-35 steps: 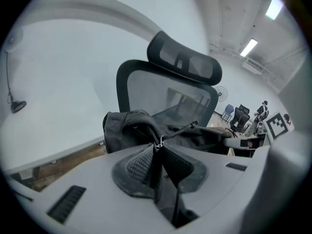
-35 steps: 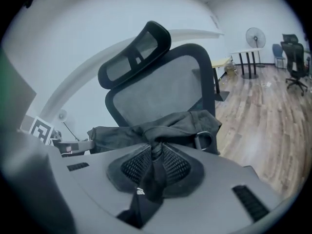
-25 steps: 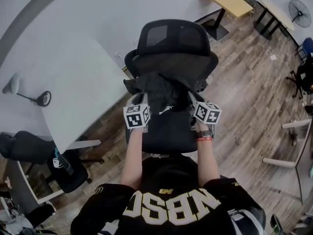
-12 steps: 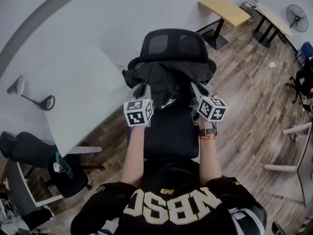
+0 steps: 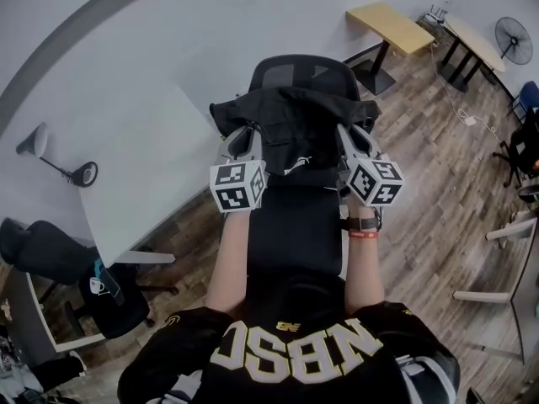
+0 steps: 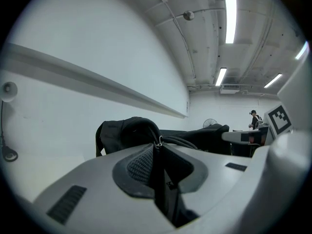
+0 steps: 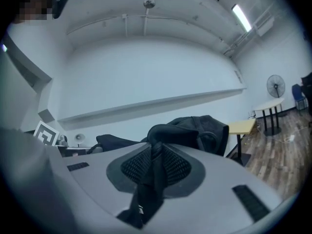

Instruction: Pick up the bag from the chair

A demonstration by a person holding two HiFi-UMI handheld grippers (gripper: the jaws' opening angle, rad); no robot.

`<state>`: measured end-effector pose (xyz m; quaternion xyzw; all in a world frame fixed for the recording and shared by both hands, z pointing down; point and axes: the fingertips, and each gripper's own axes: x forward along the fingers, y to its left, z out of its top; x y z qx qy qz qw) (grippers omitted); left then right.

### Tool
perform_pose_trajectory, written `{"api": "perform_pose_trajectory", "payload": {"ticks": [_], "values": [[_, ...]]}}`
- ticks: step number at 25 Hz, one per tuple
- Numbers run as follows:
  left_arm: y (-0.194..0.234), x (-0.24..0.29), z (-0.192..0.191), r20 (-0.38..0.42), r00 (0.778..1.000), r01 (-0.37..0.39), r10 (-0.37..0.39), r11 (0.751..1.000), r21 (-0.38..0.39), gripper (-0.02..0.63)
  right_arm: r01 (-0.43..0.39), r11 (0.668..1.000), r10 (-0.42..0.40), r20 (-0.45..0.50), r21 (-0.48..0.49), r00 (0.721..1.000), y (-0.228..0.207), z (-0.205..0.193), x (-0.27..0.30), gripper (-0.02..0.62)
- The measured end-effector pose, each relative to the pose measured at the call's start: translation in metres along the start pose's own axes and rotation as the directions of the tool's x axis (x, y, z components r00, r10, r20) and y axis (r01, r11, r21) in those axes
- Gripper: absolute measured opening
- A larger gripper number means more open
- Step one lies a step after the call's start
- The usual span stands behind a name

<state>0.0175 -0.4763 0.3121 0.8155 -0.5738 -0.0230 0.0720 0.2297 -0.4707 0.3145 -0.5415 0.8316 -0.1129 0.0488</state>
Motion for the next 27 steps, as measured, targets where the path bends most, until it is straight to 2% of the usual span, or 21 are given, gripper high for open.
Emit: {"api": "perform_pose_trajectory", "payload": {"ticks": [4, 10, 27], "values": [[-0.002, -0.006, 0.007, 0.026, 1.000, 0.005, -0.005, 1.000, 0.005, 0.063, -0.032, 0.999, 0.029, 0.070, 0.034, 0.997, 0.006, 0.011, -0.007, 0.074], [-0.007, -0.010, 0.011, 0.043, 0.999, 0.008, -0.009, 1.000, 0.011, 0.063, -0.049, 0.998, 0.048, 0.034, 0.028, 0.998, 0.003, 0.002, -0.010, 0.074], [-0.021, -0.011, -0.001, 0.024, 1.000, 0.008, -0.008, 1.000, 0.013, 0.063, -0.056, 0.998, 0.056, -0.008, 0.017, 0.998, -0.006, -0.007, -0.021, 0.081]]}}
